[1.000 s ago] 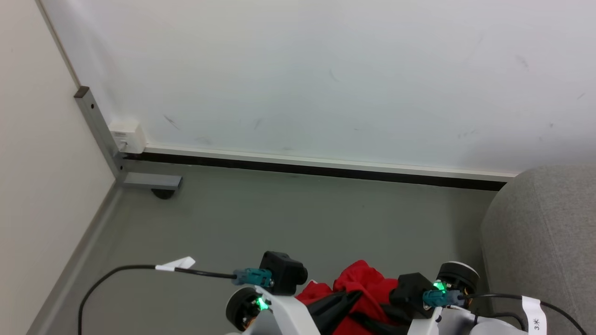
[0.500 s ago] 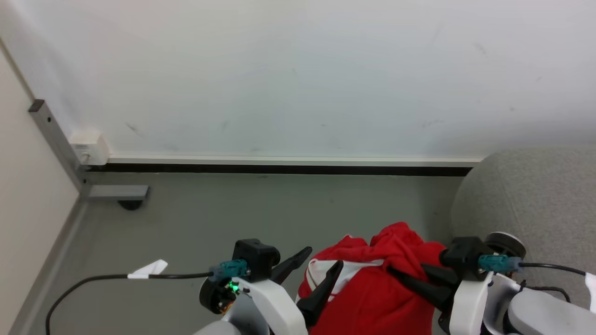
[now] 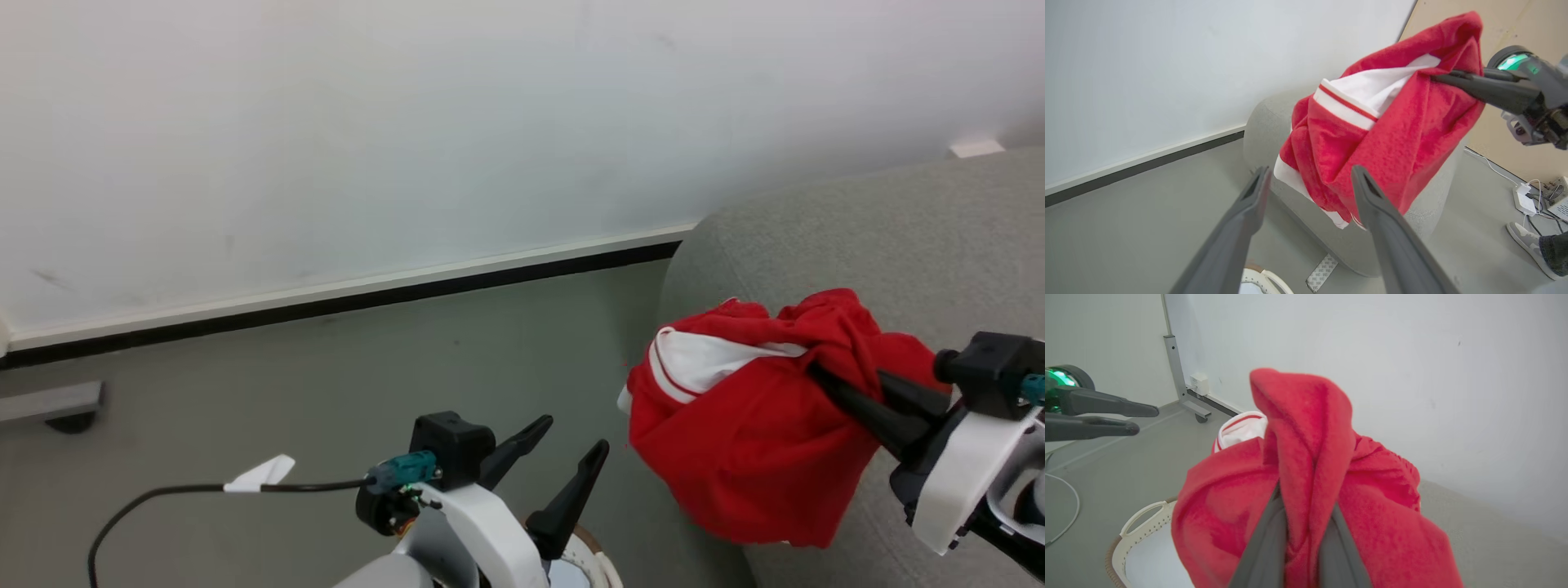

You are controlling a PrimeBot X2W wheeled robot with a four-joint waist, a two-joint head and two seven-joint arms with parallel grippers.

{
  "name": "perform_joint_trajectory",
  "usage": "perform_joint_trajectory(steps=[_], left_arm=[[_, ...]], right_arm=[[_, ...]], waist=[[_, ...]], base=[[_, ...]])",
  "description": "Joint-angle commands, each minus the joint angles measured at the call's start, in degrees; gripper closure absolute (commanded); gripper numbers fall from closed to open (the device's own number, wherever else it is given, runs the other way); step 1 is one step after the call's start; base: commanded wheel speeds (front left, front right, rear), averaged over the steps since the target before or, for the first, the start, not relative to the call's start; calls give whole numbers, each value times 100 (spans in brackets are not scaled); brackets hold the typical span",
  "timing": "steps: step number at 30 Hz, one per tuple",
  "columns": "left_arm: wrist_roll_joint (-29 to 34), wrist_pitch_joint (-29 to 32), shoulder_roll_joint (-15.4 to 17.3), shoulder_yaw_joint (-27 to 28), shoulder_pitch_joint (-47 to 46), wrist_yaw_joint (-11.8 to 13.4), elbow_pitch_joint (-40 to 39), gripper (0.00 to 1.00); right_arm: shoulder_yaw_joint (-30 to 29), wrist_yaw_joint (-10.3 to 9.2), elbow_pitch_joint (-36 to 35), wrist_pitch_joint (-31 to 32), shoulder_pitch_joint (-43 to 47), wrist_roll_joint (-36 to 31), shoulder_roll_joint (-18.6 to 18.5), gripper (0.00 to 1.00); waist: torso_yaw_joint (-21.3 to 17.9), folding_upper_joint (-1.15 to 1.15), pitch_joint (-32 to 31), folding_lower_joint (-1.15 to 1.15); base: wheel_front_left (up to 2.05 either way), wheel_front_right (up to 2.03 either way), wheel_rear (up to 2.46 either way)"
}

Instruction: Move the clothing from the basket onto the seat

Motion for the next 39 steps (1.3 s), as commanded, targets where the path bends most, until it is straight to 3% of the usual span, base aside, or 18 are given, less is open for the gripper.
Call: perform_joint_trajectory(steps=[1,7,13,20,24,31,39], left_arm=[[29,-44,-3,-10,-45,-16,18,0],[63,-82,-57,-43,-88,-2,16,0],[109,-7,-19,-73,-161,4,-88,0],[291,259,88,-37,-645,21,-363,0],[435,527,115,-31,-1199,-70,-440,0],[815,1063,113,-21,-2428,-296,-599,0],[1063,1409,14,59,-3359,-424,-799,0]], right_arm=[[-111,-12,-36,-43,101,-8,-56,100],[-662,-12,-134,-84,421,-65,-248,100],[-1096,-12,-263,-36,778,-166,-161,100],[-2077,-13,-119,-327,823,-411,62,100],[-2986,-13,381,-601,532,-900,337,100],[-4829,-12,1399,-711,-453,-1674,1169,100],[-6374,-12,2719,-515,-1976,-2495,1591,100]], waist=[[-246,0,99,0],[-599,0,198,0],[-825,0,348,0],[-809,0,1237,0],[-662,0,1940,0],[-356,0,3341,0],[-27,0,4488,0]], base=[[0,0,0],[0,0,0],[0,0,0],[0,0,0],[0,0,0],[0,0,0],[0,0,0]])
